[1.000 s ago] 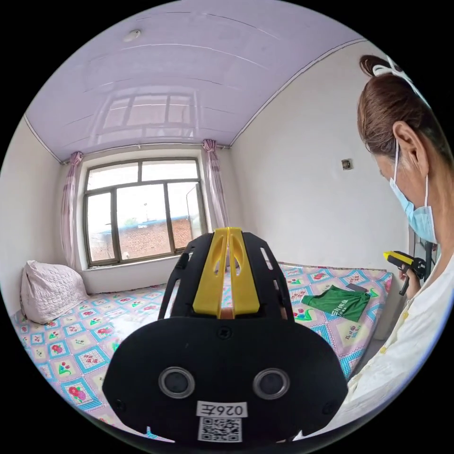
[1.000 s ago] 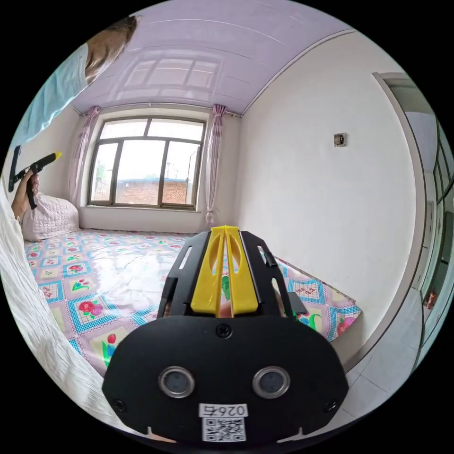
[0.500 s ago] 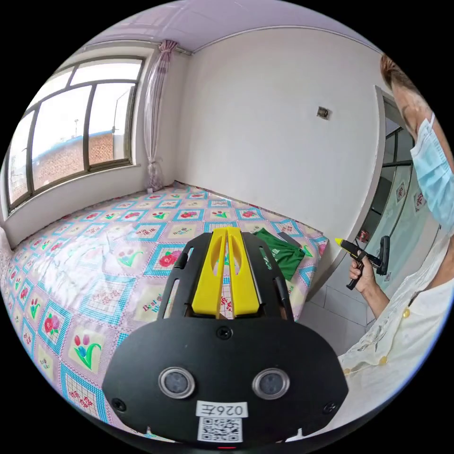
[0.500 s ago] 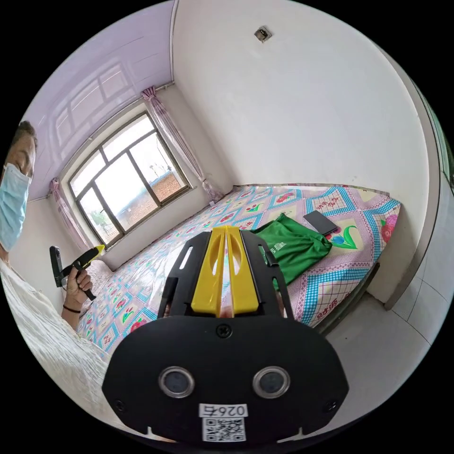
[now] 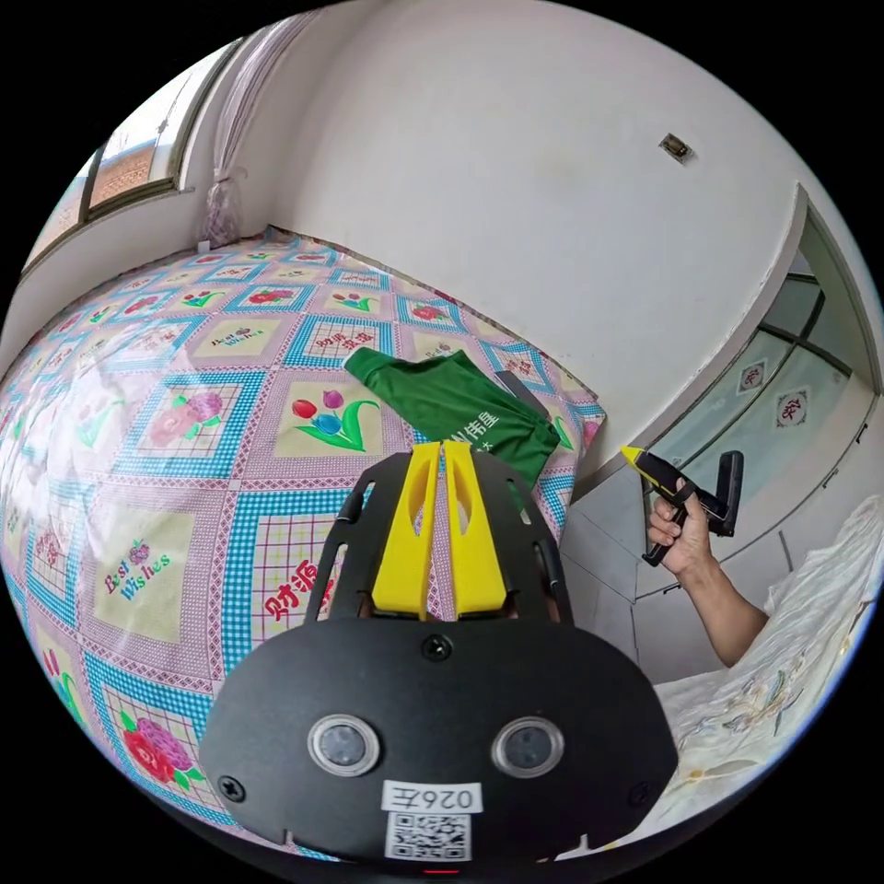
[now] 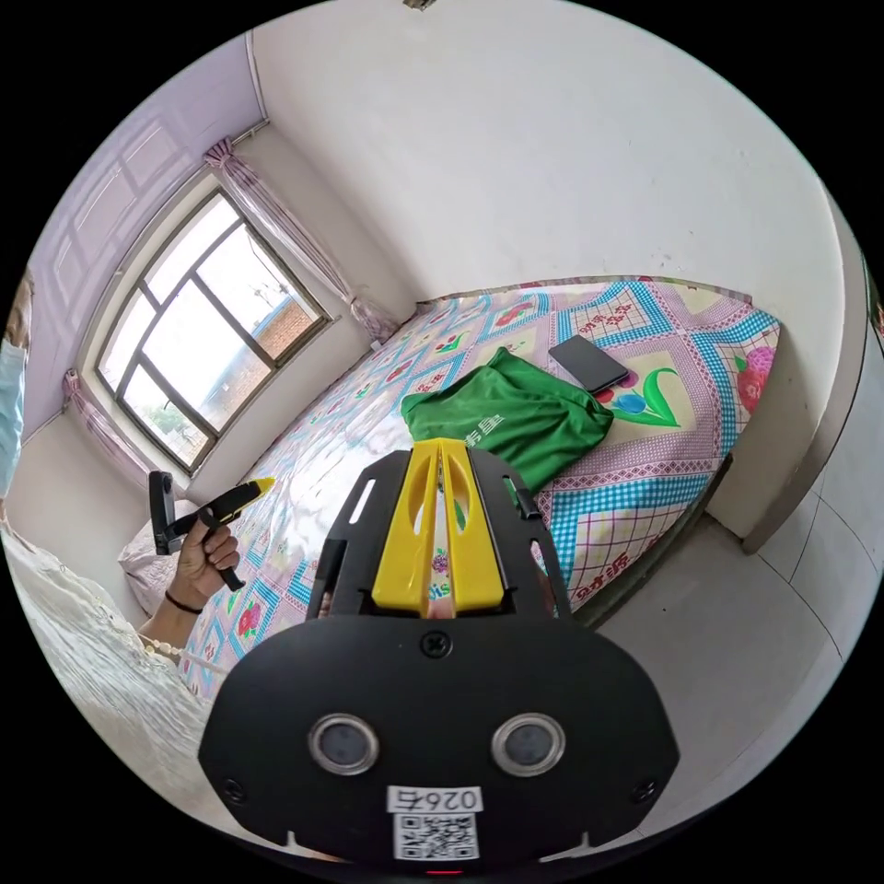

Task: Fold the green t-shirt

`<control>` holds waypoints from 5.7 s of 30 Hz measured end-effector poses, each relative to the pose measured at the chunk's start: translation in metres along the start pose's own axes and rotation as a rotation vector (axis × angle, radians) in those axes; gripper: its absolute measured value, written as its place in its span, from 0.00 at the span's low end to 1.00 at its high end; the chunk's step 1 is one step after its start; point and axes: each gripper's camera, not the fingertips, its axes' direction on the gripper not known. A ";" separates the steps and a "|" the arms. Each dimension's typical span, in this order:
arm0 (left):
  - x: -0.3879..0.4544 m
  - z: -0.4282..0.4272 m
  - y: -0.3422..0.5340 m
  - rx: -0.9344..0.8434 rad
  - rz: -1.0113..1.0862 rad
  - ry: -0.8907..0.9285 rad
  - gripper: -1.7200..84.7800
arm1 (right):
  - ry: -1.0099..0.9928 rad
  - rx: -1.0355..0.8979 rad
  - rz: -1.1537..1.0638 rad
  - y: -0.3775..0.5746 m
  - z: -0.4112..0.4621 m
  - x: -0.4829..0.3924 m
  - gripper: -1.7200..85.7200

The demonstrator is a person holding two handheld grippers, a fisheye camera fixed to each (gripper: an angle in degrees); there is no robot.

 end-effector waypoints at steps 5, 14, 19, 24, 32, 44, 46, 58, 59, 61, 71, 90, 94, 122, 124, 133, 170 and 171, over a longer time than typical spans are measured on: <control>-0.016 0.069 -0.034 -0.115 -0.020 0.026 0.10 | 0.063 -0.077 -0.011 -0.023 0.040 0.010 0.01; -0.046 0.184 -0.098 -0.303 -0.095 0.112 0.16 | 0.181 -0.108 -0.017 -0.050 0.076 0.031 0.02; -0.052 0.231 -0.121 -0.392 -0.121 0.087 0.18 | 0.155 -0.112 0.004 -0.062 0.081 0.046 0.01; -0.052 0.256 -0.129 -0.421 -0.170 0.106 0.16 | 0.169 -0.121 0.002 -0.064 0.081 0.052 0.01; -0.057 0.252 -0.125 -0.440 -0.172 0.065 0.07 | 0.147 -0.148 0.012 -0.062 0.085 0.057 0.01; -0.154 0.099 0.013 -0.417 -0.363 -0.001 0.06 | 0.024 -0.241 -0.044 -0.032 0.105 0.014 0.01; -0.177 0.057 0.056 -0.414 -0.411 -0.022 0.06 | -0.018 -0.277 -0.077 -0.021 0.116 -0.007 0.01; -0.269 -0.108 0.224 -0.358 -0.630 -0.136 0.07 | -0.244 -0.504 -0.332 0.050 0.198 -0.154 0.06; -0.273 -0.112 0.230 -0.356 -0.638 -0.135 0.07 | -0.246 -0.512 -0.343 0.054 0.202 -0.160 0.06; -0.284 -0.126 0.252 -0.346 -0.660 -0.114 0.07 | -0.225 -0.534 -0.382 0.068 0.216 -0.181 0.07; -0.291 -0.193 0.335 -0.184 -0.624 0.027 0.03 | -0.083 -0.572 -0.340 0.114 0.245 -0.191 0.09; -0.247 -0.341 0.498 -0.047 -0.626 -0.002 0.01 | 0.074 -0.518 -0.150 0.122 0.242 -0.124 0.01; -0.243 -0.347 0.512 -0.036 -0.637 0.002 0.01 | 0.019 -0.523 -0.150 0.109 0.233 -0.106 0.01; -0.227 -0.385 0.561 0.096 -0.736 -0.037 0.01 | -0.424 -0.661 -0.162 0.044 0.197 -0.042 0.00; -0.226 -0.393 0.565 0.116 -0.748 -0.054 0.01 | -0.511 -0.704 -0.238 0.054 0.195 -0.074 0.00; -0.232 -0.395 0.566 0.126 -0.777 -0.071 0.01 | -0.657 -0.886 -0.575 0.105 0.193 -0.166 0.00; -0.336 -0.236 0.386 -0.147 -0.557 0.218 0.05 | -0.283 -0.751 -0.110 -0.121 0.492 -0.095 0.12; -0.341 -0.236 0.388 -0.139 -0.571 0.229 0.05 | -0.270 -0.797 -0.136 -0.116 0.508 -0.104 0.10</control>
